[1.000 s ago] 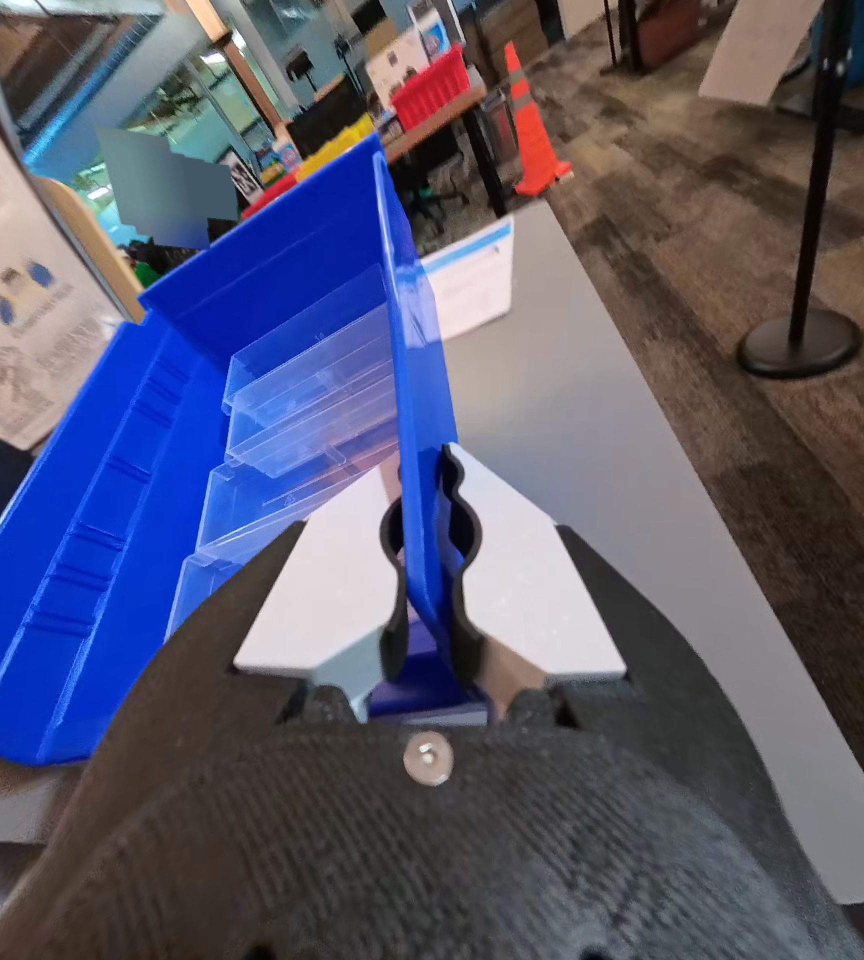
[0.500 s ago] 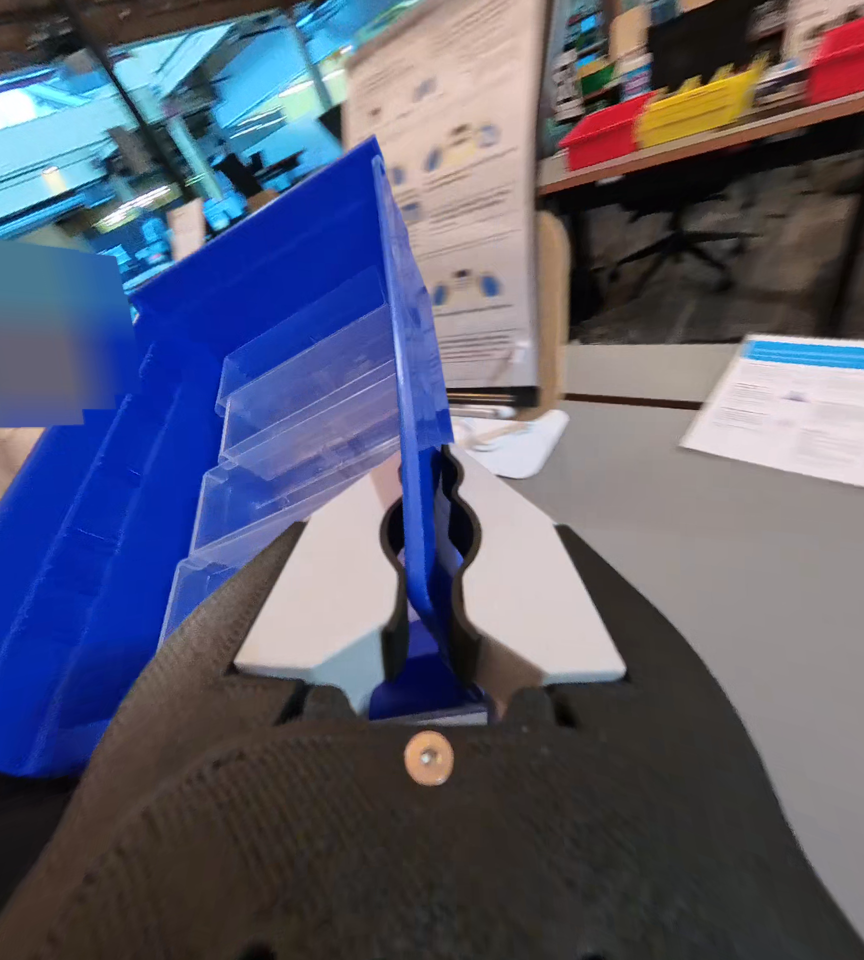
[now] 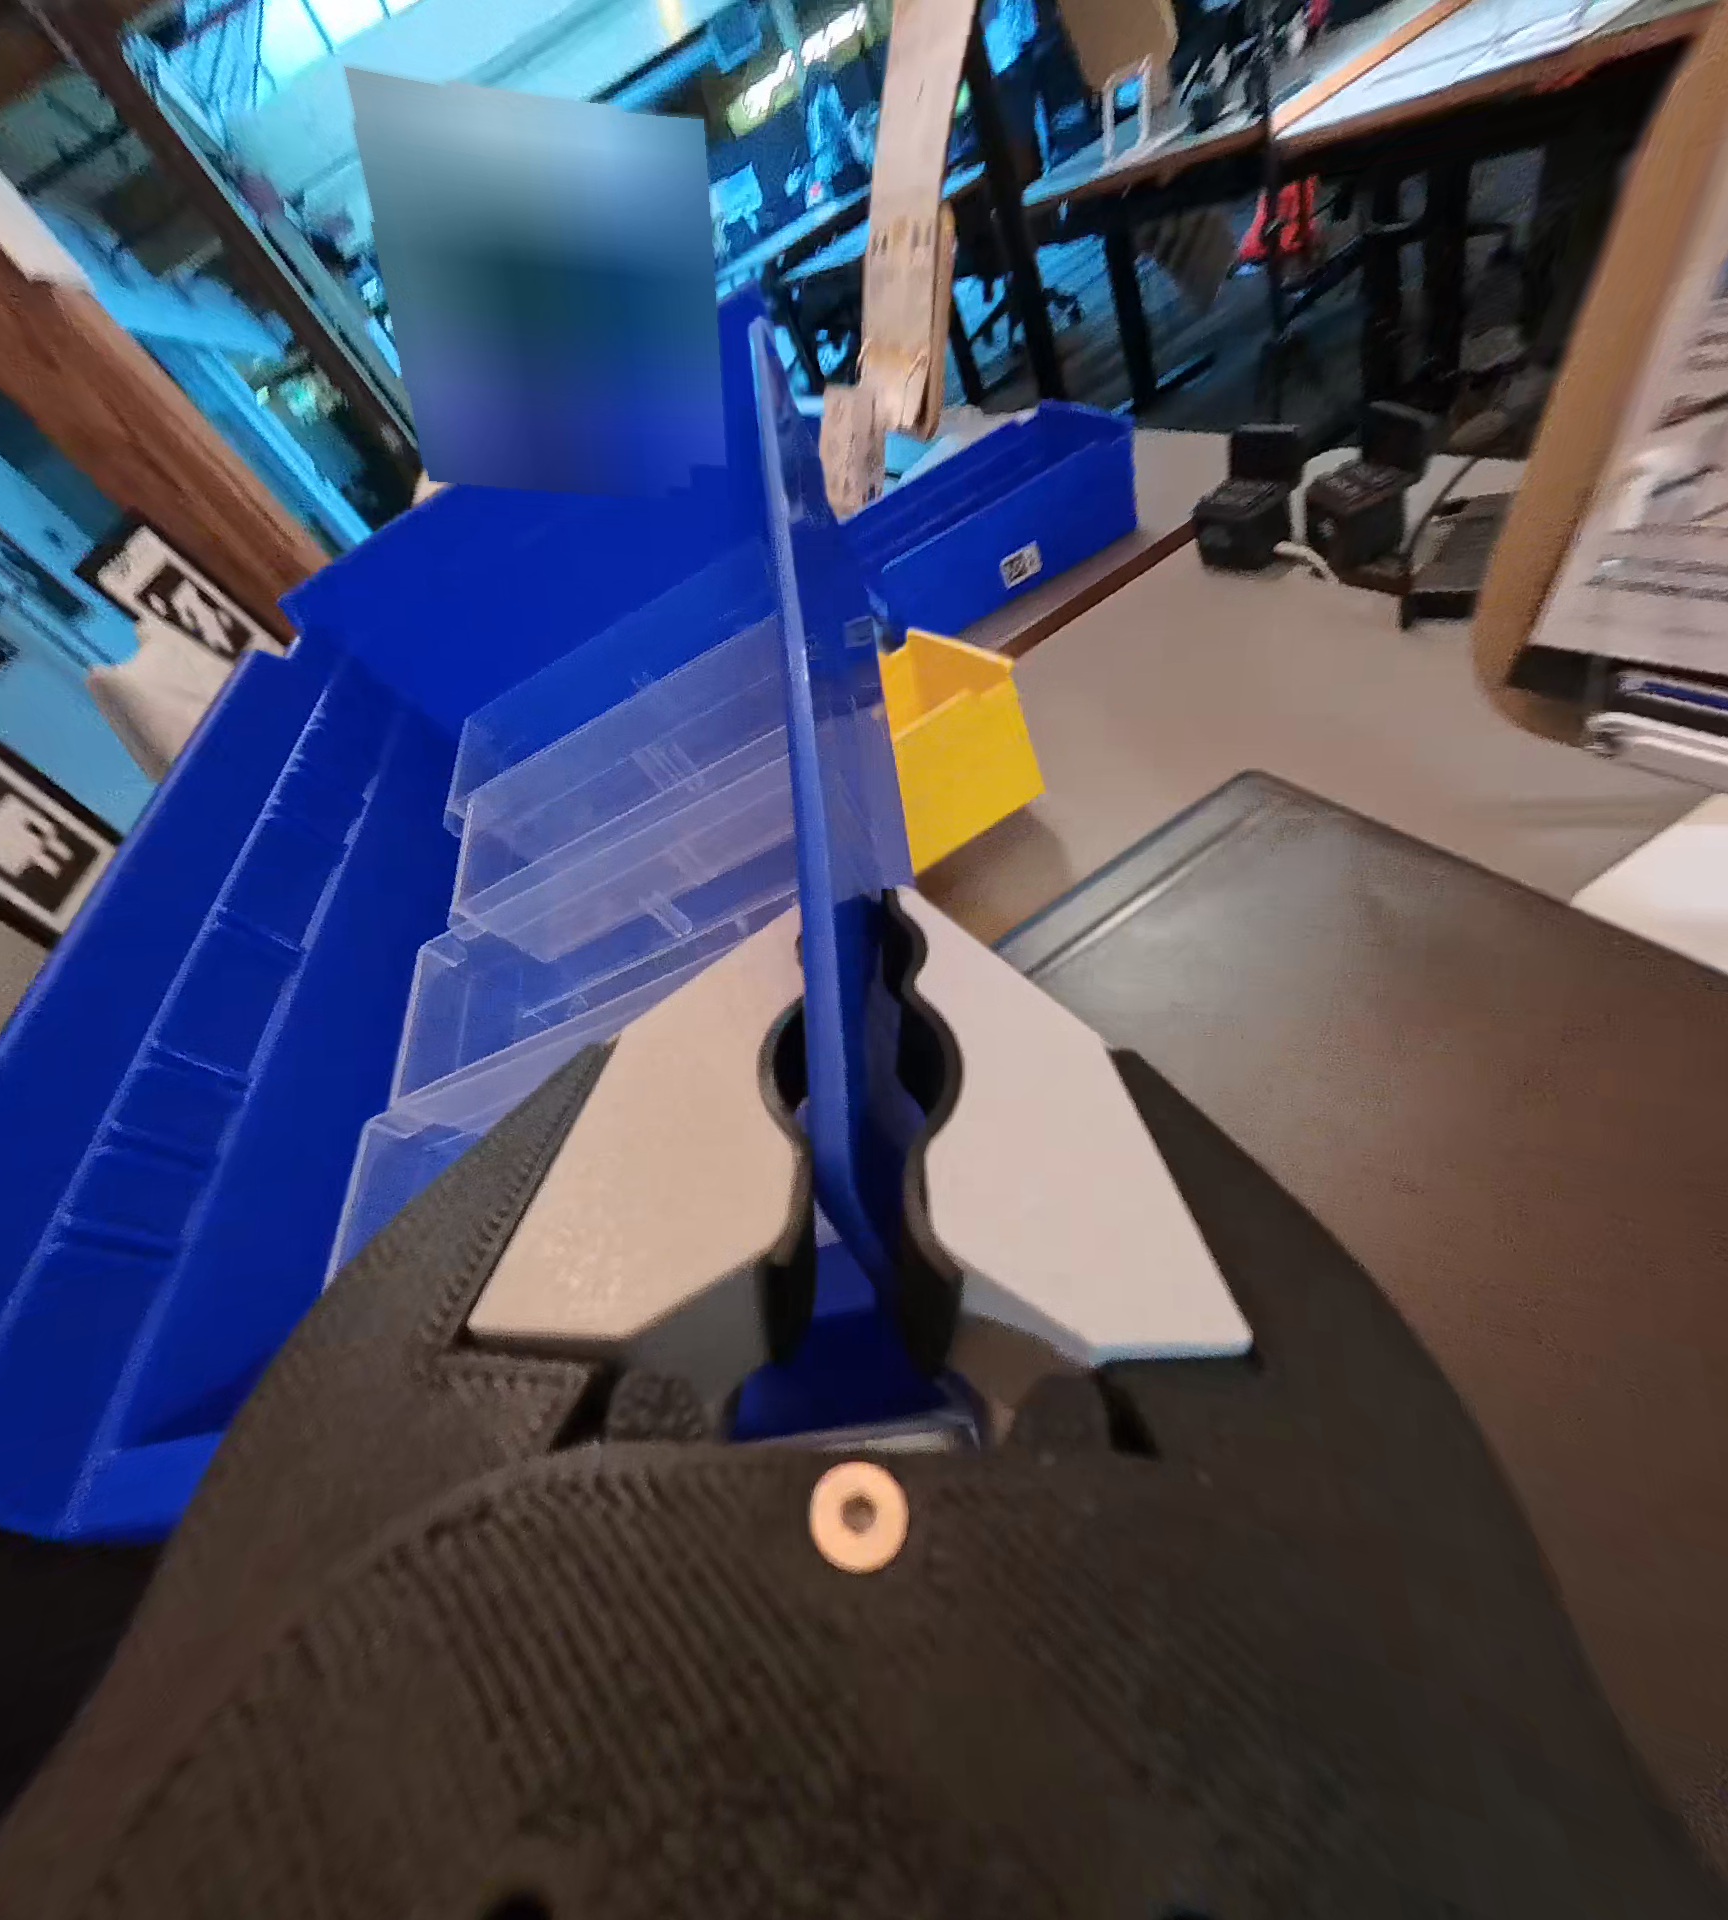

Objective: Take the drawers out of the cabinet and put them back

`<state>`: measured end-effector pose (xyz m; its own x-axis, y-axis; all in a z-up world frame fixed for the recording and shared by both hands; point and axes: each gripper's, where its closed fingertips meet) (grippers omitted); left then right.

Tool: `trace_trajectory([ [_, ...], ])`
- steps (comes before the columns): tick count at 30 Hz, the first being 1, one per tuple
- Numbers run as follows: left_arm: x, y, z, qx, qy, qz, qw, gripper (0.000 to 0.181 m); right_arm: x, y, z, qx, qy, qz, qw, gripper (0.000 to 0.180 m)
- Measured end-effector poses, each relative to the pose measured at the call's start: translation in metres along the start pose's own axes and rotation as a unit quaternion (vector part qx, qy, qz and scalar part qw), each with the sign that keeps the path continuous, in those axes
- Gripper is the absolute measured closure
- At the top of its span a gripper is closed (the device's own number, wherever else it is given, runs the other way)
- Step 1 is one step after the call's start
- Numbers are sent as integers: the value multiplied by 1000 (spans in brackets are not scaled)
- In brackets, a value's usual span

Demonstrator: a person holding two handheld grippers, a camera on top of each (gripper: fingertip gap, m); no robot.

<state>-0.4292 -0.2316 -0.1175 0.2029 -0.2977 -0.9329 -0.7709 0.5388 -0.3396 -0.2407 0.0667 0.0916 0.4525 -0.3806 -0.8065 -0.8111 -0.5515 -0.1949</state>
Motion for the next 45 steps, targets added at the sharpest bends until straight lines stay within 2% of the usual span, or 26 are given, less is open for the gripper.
trace_trajectory([
  [2, -12, -19, -14, 18, -58, 24, 998, 181, 16, 24, -11, -4, -23, -23, 999, 175],
  [6, -39, -60, -43, -7, -88, 72, 993, 181, 45, 52, -35, -17, -75, -41, 996, 175],
  [13, -62, -130, -86, -71, -73, 115, 988, 181, 104, 83, -42, -39, -30, -95, 994, 175],
  [21, -103, -182, -88, -118, -5, 144, 983, 181, 147, 148, -18, 28, 6, -124, 992, 176],
  [27, -116, -193, -87, -163, 58, 134, 976, 181, 152, 204, 7, 71, 13, -79, 994, 176],
  [34, -128, -201, -72, -154, 68, 160, 973, 181, 152, 274, 51, 161, -19, -4, 987, 175],
  [39, -127, -195, -59, -130, 69, 175, 973, 181, 145, 294, 78, 191, 38, 76, 978, 177],
  [45, -125, -170, -40, -96, 75, 169, 978, 181, 144, 318, 80, 204, 54, 147, 966, 172],
])
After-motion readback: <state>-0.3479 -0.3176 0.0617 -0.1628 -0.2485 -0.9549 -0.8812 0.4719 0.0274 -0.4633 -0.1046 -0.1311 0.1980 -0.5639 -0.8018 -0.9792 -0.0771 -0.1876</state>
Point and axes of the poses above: each gripper's, where its closed fingertips meet, y out along the fingers, x out of its underside, z = x × y across the jaws, and after that the axes turned 9 degrees about y, right-handed
